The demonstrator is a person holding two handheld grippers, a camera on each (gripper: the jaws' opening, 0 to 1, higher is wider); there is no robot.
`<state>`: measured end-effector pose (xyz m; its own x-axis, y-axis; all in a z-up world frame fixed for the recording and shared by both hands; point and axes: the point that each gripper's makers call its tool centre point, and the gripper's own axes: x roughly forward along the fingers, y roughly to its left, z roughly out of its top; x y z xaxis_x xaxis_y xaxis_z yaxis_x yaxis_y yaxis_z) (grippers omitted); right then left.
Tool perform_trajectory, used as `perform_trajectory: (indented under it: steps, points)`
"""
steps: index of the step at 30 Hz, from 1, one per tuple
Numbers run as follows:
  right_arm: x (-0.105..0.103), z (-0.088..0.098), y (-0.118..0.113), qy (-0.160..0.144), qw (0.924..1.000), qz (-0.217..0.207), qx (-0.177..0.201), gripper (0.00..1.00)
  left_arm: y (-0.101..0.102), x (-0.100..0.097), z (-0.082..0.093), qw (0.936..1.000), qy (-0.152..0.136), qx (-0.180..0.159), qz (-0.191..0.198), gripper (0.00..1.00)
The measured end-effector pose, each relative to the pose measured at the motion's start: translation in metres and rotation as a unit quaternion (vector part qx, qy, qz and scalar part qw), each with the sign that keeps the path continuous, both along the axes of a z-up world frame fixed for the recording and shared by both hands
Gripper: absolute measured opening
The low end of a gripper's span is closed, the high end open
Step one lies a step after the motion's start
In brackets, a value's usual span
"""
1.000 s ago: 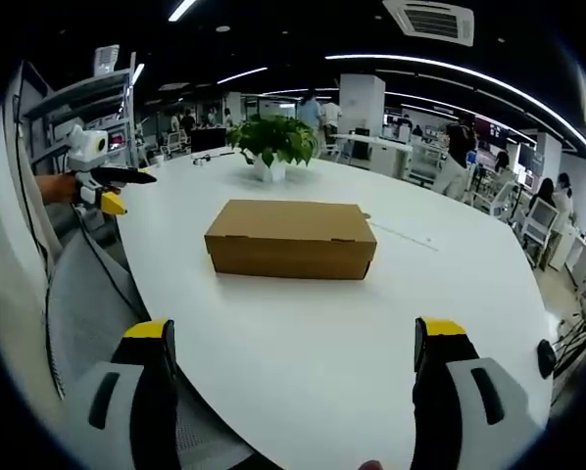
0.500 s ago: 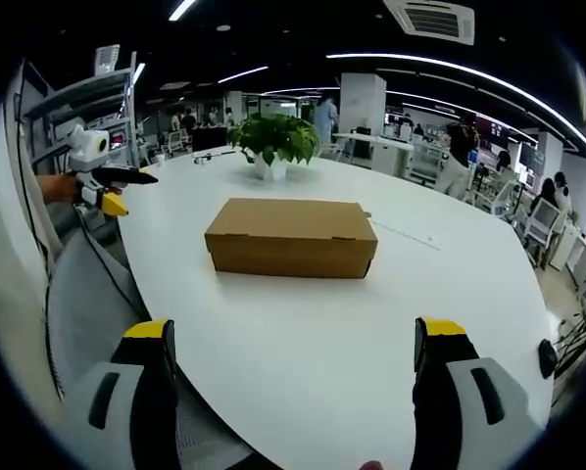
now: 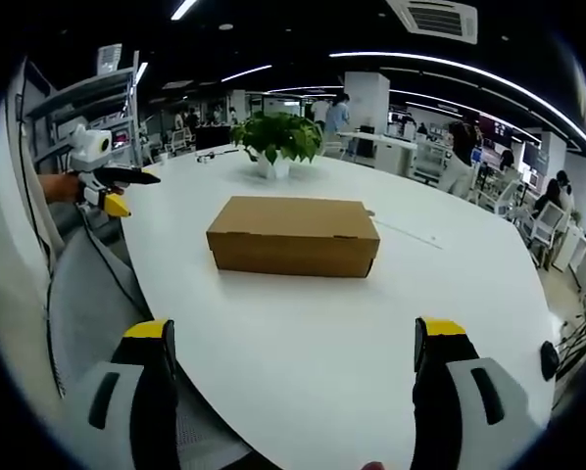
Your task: Operate the shoe box by opening the lid, removing the specified soft item, and placing it in the target area until the item is outside and the box remains undamaged.
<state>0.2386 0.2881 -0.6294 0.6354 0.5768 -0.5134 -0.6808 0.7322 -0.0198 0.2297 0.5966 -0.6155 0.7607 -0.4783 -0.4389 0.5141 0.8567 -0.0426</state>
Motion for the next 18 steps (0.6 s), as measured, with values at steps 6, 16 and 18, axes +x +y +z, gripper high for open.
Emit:
perform_trajectory:
  steps: [6,16,18]
  points:
    - [0.0014,-0.0016,-0.0021,0.004,1.0,0.002,-0.001,0.96,-0.0022,0.001,-0.0008,1.0,0.001,-0.004,0.001,1.0]
    - [0.0073,-0.0037,-0.0055,0.006,1.0,0.007,-0.002,0.96,-0.0093,0.0038,-0.006,1.0,0.006,-0.006,0.003,1.0]
    - [0.0094,-0.0046,-0.0062,0.007,0.9999,0.007,-0.002,0.96,-0.01,0.0045,-0.007,0.9999,0.007,-0.008,0.004,1.0]
